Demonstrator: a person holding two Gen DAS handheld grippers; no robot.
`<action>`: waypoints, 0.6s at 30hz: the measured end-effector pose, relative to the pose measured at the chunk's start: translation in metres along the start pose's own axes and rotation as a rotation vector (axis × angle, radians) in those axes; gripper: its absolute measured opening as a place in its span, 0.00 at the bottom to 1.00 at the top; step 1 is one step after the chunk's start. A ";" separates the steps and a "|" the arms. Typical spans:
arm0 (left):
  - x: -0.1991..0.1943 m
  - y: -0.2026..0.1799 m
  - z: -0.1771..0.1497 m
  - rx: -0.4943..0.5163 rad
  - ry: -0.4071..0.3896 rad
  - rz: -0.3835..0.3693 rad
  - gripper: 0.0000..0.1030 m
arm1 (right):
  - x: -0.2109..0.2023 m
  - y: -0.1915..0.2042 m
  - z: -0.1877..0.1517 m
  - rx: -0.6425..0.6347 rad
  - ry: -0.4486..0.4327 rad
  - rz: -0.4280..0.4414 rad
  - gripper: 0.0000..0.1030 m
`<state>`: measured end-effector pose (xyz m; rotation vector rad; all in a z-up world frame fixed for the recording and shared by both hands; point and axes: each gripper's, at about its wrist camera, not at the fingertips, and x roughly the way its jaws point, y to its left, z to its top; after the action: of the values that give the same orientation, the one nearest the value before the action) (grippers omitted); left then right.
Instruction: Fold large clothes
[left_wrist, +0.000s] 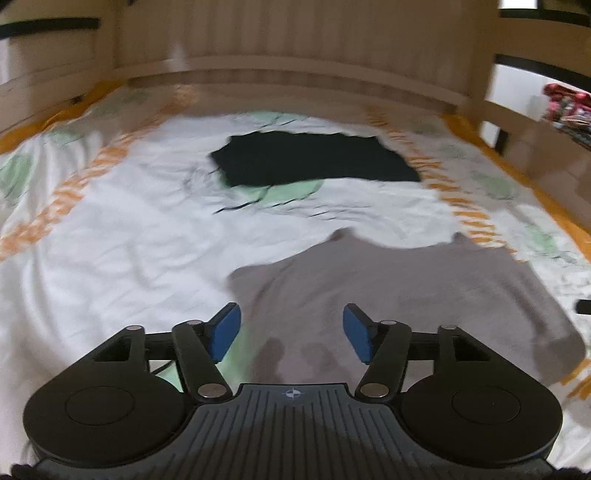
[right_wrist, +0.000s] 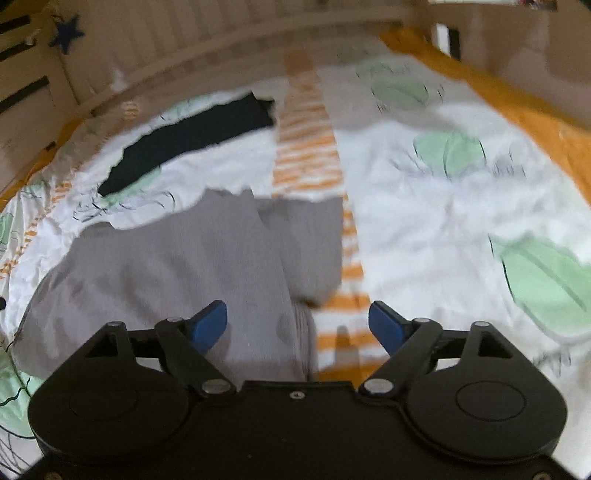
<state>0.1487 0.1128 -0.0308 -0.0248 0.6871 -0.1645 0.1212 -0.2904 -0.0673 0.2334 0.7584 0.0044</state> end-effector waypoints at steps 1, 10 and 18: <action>0.005 -0.006 0.002 0.003 0.002 -0.017 0.62 | 0.003 0.001 0.002 -0.009 -0.014 0.010 0.83; 0.074 -0.067 0.022 0.008 0.012 -0.070 0.64 | 0.049 0.040 0.025 -0.127 -0.118 0.095 0.83; 0.134 -0.088 0.016 -0.006 0.125 -0.010 0.65 | 0.098 0.052 0.026 -0.171 -0.110 0.042 0.83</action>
<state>0.2485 0.0036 -0.0961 -0.0236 0.8125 -0.1744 0.2148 -0.2367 -0.1050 0.0859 0.6395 0.0946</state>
